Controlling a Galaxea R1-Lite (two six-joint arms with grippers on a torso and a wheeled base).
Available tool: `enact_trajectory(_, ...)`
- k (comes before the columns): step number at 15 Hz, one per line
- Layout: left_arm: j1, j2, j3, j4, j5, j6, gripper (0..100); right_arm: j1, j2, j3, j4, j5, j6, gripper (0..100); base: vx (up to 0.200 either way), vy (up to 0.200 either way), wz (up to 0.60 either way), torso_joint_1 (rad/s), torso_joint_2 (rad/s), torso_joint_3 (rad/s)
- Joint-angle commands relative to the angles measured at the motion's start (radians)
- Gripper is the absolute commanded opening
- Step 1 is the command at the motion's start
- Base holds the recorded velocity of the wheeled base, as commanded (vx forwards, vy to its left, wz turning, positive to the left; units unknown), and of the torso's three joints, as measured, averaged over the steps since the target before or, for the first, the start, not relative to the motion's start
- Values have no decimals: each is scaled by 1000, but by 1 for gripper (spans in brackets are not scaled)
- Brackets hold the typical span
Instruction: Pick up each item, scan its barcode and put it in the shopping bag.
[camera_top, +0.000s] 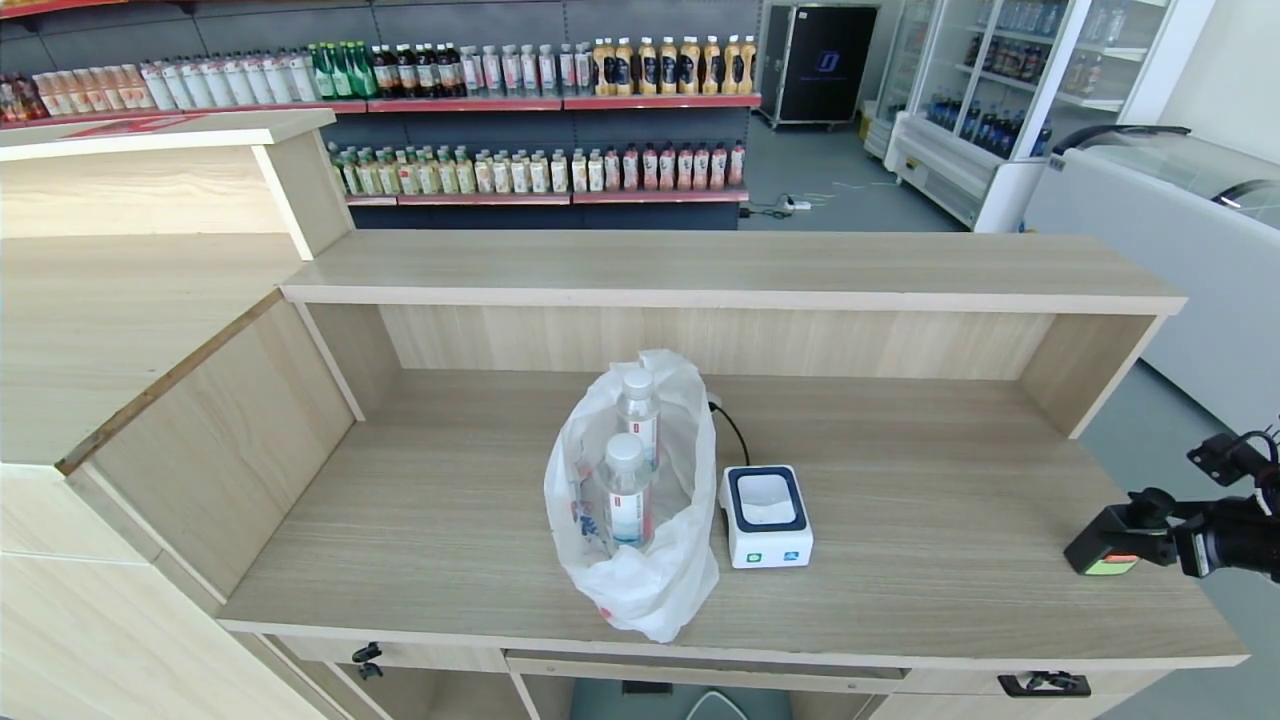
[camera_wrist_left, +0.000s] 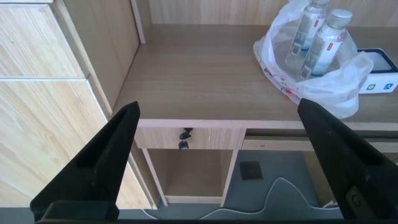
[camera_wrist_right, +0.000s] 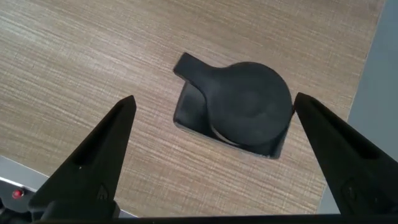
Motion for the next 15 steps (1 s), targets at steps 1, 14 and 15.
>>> enact_trajectory(1,0,1,0,0,0,0,100,24,11,10,-10,0,0,100,0,0,0,0,0,0)
enact_trajectory(14,0,1,0,0,0,0,100,27,9,83,-56,20,0,0,0,0,0,0,0,0)
enact_trajectory(15,0,1,0,0,0,0,100,27,8,83,-56,20,0,0,0,0,0,0,0,0)
